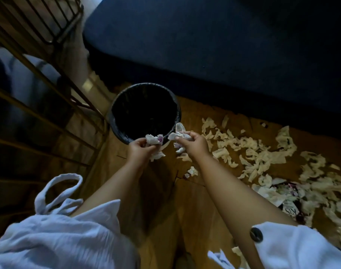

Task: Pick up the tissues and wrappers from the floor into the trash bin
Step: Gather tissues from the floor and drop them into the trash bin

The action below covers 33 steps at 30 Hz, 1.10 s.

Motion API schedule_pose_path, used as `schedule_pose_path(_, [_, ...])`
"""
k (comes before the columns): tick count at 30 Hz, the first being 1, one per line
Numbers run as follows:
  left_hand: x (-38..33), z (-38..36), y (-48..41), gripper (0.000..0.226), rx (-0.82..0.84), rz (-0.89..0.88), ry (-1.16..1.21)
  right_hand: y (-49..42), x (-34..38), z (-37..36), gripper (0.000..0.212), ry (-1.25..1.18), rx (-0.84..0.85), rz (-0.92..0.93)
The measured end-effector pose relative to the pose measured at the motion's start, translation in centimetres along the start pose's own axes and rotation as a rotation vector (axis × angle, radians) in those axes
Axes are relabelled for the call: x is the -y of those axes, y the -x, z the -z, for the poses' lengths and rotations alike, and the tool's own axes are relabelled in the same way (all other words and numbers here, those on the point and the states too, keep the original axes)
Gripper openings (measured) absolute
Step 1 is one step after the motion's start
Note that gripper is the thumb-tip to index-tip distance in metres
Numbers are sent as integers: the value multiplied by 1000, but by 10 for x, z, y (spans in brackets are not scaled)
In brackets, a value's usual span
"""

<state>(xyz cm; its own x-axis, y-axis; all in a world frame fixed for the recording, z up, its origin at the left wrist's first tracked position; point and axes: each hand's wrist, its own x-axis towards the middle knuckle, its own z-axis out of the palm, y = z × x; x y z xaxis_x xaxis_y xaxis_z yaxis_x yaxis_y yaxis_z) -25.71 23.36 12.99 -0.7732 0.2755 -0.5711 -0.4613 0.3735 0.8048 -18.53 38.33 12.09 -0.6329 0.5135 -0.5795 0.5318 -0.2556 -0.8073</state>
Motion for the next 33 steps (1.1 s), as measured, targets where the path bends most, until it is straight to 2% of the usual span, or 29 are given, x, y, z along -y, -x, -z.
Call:
schedule_pose_path(4, [-20, 10, -30, 38, -58, -10, -7, -23, 13, -19, 43, -74, -51, -14])
schedule_pose_path(11, [-36, 35, -84, 33, -6, -24, -110, -59, 27, -69, 43, -223, -133, -135])
schedule_pose_path(18, [-55, 61, -129, 25, 80, -6, -156, -80, 45, -118, 37, -330, -212, -181])
schedule_pose_path(20, [-57, 65, -138, 28, 88, -8, -185, -84, 50, -125, 43, -362, -229, -171])
schedule_pose_path(24, [-64, 62, -146, 53, 105, 27, -194, -81, 64, -127, 51, -516, -172, -181])
schedule_pose_path(28, [-62, 53, -140, 46, 160, 18, -219, -69, 58, -117, 44, -537, -220, -177])
schedule_pose_path(33, [-46, 29, -108, 35, 240, -164, -356, -43, 18, -90, 18, -570, -399, -92])
